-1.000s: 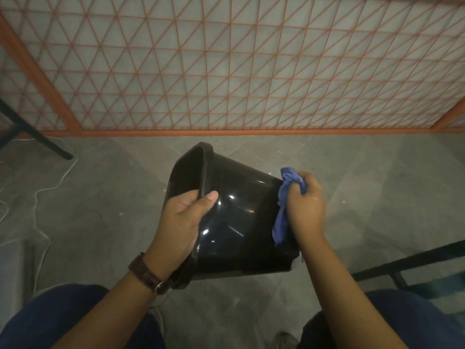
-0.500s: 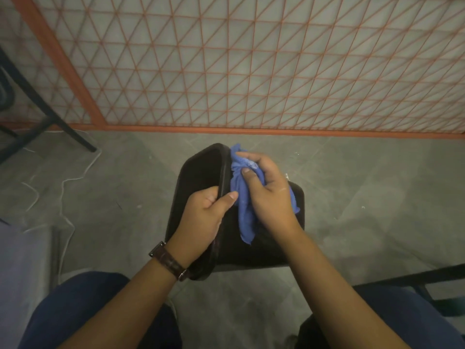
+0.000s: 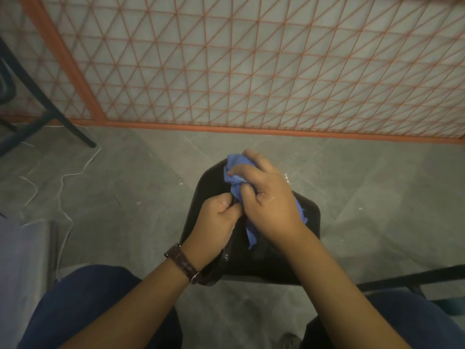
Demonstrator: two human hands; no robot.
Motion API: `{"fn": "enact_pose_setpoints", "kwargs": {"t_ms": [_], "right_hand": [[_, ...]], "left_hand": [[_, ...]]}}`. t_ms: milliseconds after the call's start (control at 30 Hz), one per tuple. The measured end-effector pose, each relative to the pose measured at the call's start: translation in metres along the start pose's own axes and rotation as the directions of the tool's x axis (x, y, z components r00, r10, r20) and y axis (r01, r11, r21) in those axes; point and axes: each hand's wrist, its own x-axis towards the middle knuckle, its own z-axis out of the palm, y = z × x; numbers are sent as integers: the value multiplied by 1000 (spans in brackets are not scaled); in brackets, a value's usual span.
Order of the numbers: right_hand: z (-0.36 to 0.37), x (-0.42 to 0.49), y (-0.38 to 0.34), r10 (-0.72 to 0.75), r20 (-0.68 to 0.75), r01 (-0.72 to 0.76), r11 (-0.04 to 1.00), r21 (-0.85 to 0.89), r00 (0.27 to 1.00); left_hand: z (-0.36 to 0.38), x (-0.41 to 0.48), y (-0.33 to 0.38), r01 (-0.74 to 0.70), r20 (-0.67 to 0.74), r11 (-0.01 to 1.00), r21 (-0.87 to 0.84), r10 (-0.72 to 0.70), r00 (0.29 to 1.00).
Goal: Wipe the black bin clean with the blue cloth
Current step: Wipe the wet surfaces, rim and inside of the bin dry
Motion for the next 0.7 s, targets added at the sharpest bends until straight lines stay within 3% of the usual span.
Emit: {"fn": "enact_pose_setpoints", "kwargs": {"t_ms": [100,167,267,333,400,467,600,700], "right_hand": [[6,-6,-2,-1,-7,1,1000,-18,1000],[10,-8,-2,12,-34,-13,999,-36,999],[12,-9,-2,43,-29,-44,999,-21,999],[16,-12,-2,60,19,-60,998,5,998],[22,-20,-6,47,79,-46,999,-17,996],[27,-30,-12,3,129,3,999,-45,992],[27,-39,-18,-62,185,71,997,-39,981],[23,-40,-18,-77,187,89,994,-57,979]], "left_hand": [[1,-1,1,95,16,990,-109,-94,995],[0,-1,6,173,112,954,-244,-149,982],[-6,2,12,381,297,731,-566,-250,921],[-11,5,14,472,343,600,-647,-323,882],[-14,9,13,530,327,539,-655,-429,842],[-15,12,13,549,288,530,-646,-497,819],[-20,20,9,537,184,658,-527,-529,829],[-22,23,11,542,135,697,-469,-550,825]]}}
